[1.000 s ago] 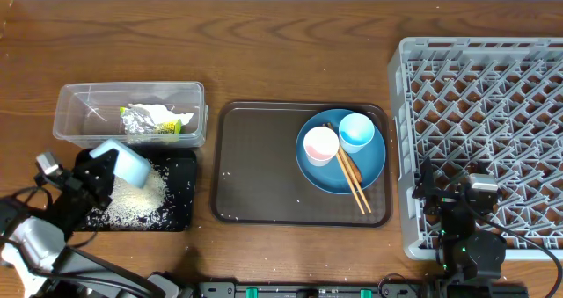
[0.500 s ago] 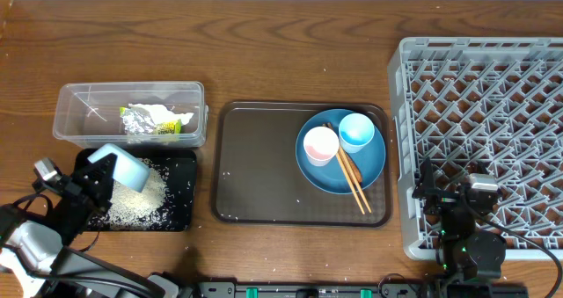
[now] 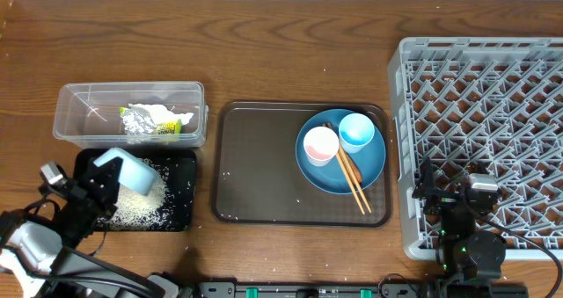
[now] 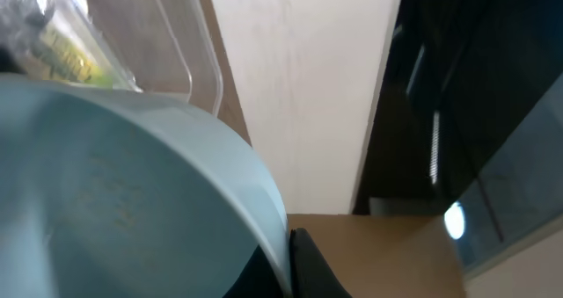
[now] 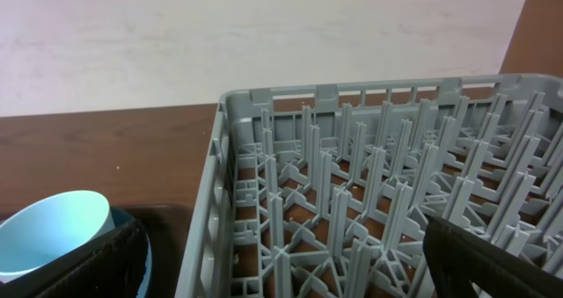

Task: Sort waste into correct bins and load items into the dishwasher rack
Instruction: 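Hold the light-blue plate tilted over the black tray to empty it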

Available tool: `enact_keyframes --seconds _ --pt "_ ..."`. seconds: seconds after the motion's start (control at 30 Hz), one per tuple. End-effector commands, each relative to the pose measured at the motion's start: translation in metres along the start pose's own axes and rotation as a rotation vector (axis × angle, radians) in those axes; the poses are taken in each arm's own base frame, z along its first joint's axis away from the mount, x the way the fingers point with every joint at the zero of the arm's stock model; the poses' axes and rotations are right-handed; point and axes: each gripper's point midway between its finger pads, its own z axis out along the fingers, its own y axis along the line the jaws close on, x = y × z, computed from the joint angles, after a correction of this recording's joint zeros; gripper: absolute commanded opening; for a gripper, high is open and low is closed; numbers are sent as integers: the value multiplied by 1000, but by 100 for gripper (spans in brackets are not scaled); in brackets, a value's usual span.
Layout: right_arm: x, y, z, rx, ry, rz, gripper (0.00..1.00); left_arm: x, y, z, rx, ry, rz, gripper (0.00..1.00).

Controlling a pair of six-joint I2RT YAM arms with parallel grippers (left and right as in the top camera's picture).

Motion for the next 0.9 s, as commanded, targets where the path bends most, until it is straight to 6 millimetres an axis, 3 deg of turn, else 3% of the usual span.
enact_keyframes --seconds 0.0,0.13,0.23,0.33,0.47,0.6,0.7,0.77,0.87 --pt "0 4 0 -14 -2 8 99 -2 -5 -1 27 -9 28 6" --pt "0 4 0 -13 -2 8 99 -10 -3 -1 24 -14 88 6" --pt "0 4 0 -14 -2 8 99 -7 -4 -1 26 -11 -9 6" --pt "0 4 0 -13 -2 8 99 -20 -3 -1 21 -21 132 6" --pt "0 4 0 -14 -2 8 99 -22 -4 -1 26 -21 -26 6" --pt "0 4 0 -13 -2 8 99 -30 -3 -1 23 -27 57 6" --pt "0 4 0 -13 -1 8 99 -24 -3 -1 25 -22 -20 6" --pt "0 4 0 -14 -2 8 99 -27 -3 -1 24 -24 25 6" --pt "0 4 0 -13 -2 8 99 -21 -3 -1 26 -19 -96 6"
